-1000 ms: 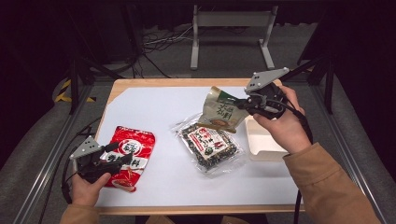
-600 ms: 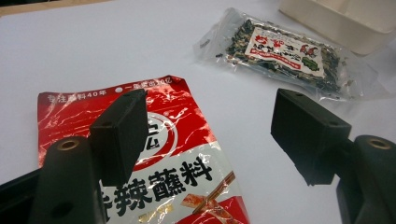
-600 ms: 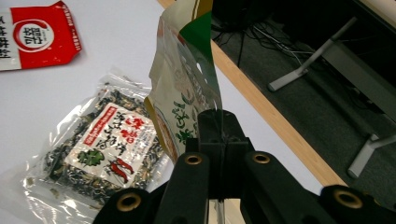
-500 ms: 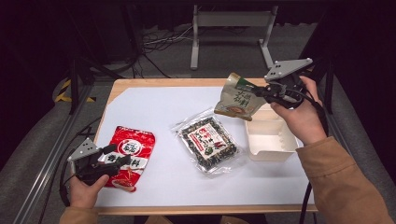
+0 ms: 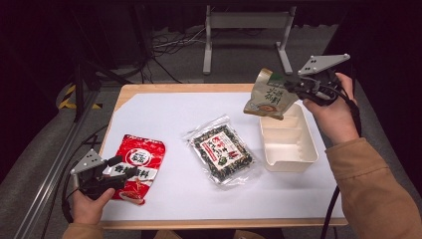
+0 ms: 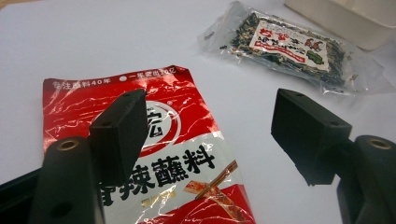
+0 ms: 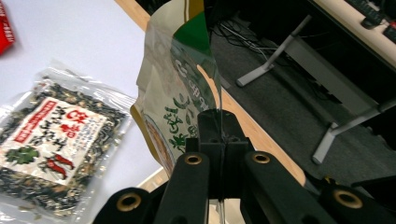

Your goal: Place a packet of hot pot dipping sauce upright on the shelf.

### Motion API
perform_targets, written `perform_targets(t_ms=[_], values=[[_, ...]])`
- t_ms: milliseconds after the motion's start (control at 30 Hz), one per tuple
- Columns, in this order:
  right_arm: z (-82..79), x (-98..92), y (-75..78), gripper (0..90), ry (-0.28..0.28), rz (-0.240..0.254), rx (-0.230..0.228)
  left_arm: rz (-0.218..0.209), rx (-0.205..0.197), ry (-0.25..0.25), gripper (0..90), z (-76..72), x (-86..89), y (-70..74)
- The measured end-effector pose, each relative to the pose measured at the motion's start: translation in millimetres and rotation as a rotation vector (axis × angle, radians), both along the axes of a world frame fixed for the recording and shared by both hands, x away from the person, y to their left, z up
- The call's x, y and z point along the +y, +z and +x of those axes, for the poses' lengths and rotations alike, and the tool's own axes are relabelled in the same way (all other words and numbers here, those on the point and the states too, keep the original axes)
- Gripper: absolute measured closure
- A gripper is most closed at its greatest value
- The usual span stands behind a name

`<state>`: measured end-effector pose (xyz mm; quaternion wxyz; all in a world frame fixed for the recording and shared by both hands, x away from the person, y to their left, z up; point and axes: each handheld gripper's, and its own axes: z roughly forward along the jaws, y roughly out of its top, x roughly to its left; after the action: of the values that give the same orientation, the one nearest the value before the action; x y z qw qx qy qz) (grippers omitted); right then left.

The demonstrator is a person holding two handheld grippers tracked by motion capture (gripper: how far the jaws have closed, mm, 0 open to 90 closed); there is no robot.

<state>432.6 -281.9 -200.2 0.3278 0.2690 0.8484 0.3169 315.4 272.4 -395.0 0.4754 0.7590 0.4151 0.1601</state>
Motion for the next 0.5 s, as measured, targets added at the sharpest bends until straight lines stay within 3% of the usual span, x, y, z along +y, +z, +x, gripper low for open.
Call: perform_targets(t_ms=[167,500], values=[[7.2,-8.7,-0.3,90.0,-0.019,-0.015,-0.025,0.000,0.003,0.005,27.8,-1.8,2.4,-0.7],[23.8,-25.7,-7.7,90.0,-0.069,-0.023,-0.030,-0.001,0.006,0.011,27.8,-3.5,2.5,-1.2]])
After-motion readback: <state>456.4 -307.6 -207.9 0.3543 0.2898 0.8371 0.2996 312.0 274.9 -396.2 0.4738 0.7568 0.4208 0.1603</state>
